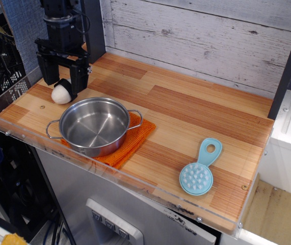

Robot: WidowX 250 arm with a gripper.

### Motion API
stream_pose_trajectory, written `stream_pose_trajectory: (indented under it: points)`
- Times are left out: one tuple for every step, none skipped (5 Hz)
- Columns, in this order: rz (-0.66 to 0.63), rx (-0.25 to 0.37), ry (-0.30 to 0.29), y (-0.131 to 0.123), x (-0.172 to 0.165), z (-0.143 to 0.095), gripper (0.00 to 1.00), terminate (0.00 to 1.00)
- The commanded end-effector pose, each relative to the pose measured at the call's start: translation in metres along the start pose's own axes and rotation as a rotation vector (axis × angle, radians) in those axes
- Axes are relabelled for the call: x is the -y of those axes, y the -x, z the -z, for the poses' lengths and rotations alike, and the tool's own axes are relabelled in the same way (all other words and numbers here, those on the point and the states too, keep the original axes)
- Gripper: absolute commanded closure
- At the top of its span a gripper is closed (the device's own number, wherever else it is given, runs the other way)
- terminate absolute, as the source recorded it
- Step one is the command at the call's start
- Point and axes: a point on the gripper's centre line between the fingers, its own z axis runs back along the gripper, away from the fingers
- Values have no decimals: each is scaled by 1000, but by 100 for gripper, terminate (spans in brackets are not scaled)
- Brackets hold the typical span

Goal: Put the white object in the pot

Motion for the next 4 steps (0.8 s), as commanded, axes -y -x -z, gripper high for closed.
stream_pose_trajectory:
  points:
    - [-13,-7,-6,-3,-11,-1,0,0]
    - [-13,-25,-2,-3,-12,4,0,0]
    - [-11,-33,6,-2,-10,8,0,0]
    - [-22,-24,7,-1,-8,5,100,0]
